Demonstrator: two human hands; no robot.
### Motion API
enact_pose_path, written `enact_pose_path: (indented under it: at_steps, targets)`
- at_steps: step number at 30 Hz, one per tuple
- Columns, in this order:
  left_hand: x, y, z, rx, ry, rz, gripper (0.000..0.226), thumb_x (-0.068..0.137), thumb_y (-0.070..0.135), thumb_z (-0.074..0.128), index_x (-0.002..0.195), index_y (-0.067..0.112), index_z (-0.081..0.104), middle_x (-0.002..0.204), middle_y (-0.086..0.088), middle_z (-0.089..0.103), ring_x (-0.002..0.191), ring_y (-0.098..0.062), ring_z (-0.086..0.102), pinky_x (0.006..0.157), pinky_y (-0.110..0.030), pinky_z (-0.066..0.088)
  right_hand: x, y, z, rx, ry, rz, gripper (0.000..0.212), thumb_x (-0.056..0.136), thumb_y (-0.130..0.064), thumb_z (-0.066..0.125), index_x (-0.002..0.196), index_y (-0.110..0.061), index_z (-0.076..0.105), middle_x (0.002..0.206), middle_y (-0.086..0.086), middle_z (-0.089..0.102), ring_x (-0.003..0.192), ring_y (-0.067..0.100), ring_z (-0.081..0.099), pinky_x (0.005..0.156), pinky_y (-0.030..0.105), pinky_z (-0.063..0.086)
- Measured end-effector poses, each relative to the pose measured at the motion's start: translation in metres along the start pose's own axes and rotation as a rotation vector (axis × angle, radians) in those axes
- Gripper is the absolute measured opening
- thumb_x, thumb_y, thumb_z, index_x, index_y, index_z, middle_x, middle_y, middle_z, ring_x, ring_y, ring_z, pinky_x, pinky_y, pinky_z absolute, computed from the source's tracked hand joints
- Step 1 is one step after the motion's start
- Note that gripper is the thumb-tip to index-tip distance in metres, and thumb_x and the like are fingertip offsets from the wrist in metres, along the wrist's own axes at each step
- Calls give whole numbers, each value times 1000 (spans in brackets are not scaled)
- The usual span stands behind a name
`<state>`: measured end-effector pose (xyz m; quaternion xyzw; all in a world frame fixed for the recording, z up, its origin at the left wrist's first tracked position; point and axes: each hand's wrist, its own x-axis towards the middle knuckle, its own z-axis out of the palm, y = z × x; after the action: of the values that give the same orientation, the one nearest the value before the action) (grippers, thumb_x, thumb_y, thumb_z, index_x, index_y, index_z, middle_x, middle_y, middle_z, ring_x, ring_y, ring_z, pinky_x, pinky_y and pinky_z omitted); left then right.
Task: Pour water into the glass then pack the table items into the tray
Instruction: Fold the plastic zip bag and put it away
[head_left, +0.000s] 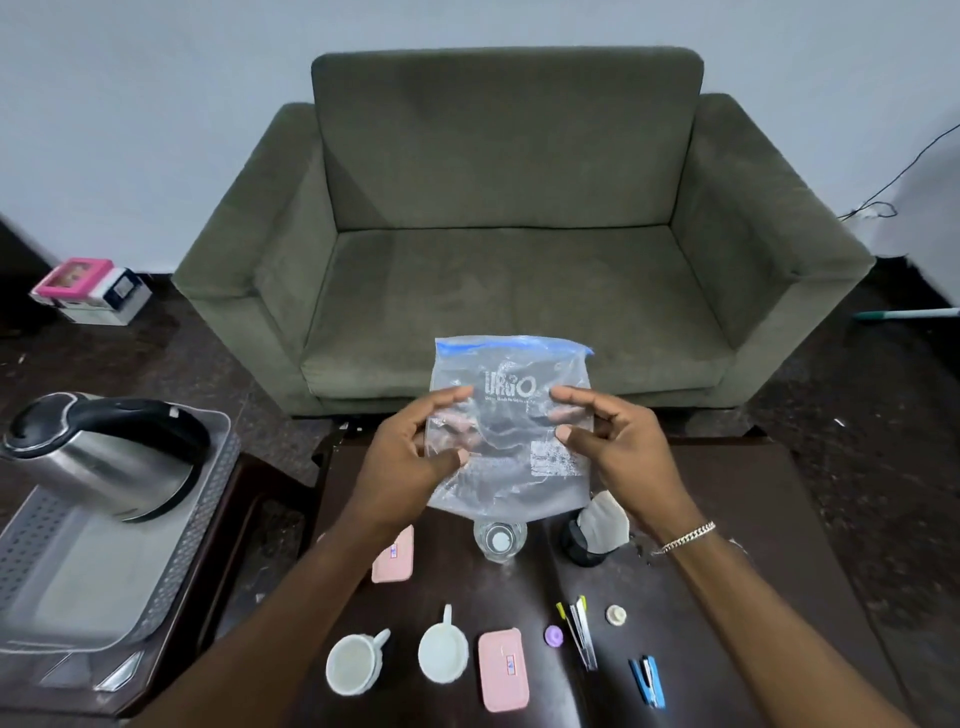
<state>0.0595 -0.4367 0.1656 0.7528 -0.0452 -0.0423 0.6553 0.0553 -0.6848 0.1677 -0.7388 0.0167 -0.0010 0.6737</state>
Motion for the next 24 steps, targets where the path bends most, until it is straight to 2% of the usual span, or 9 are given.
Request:
enact_pose_path:
  at_steps: [4,9,13,14,17,19,20,22,24]
  targets:
    - [1,3,5,2,86,-94,47,81,-8,79,120,19,73,114,0,78,109,-20,74,99,-46,58,2,-5,-4,88,-31,108,61,80,15,76,126,-25,68,127,-3,73,117,16,68,101,40,56]
    - [0,8,24,173,191,-61,46,80,-6,79,115,24,73,110,4,76,101,-15,74,92,-25,57,4,-6,-14,-221,68,89,42,83,3,77,110,-29,74,112,-10,75,105,8,71,101,35,55]
    - [4,9,26,400,275,12,8,83,10,82,89,14,80,87,3,64,77,-8,62,73,-11,43,6,-7,-19,-425,101,-1,7,90,-11,72,90,-16,77,95,-5,68,86,2,64,79,18,45]
    - [5,10,25,423,278,25,4,84,13,81,83,11,78,86,2,58,73,-7,57,69,-7,39,6,-8,-20,-429,106,-19,8,93,-13,70,86,-13,74,91,-3,63,80,1,59,76,15,41]
    - [8,10,24,325,256,19,26,92,24,75,76,7,63,85,6,57,69,-3,51,68,-15,40,6,-7,-22,-337,77,-23,31,100,-17,62,73,-3,53,82,-1,44,69,9,42,68,25,35]
    - [6,11,28,267,253,21,26,96,28,70,84,11,54,75,5,55,66,-6,50,65,-26,43,7,-7,-19,-272,61,-17,37,103,-20,57,75,0,43,75,1,41,67,11,37,63,32,32]
    - [3,12,31,250,280,36,21,96,25,70,91,18,51,76,6,58,67,-7,54,65,-27,46,8,-6,-16,-260,71,-22,38,104,-21,56,77,1,42,73,1,41,67,11,37,62,32,31]
    - [-5,15,32,180,326,81,34,93,18,73,101,32,43,87,10,69,74,-4,68,67,-22,53,9,-5,-6,-259,118,-39,35,105,-22,54,78,-3,43,72,-2,43,65,8,37,59,28,32]
    - [-13,14,28,165,297,115,39,91,17,76,107,33,44,95,9,71,80,-9,72,72,-21,56,9,-1,8,-272,159,-61,31,104,-22,53,76,-13,45,70,-9,44,60,2,37,56,21,32]
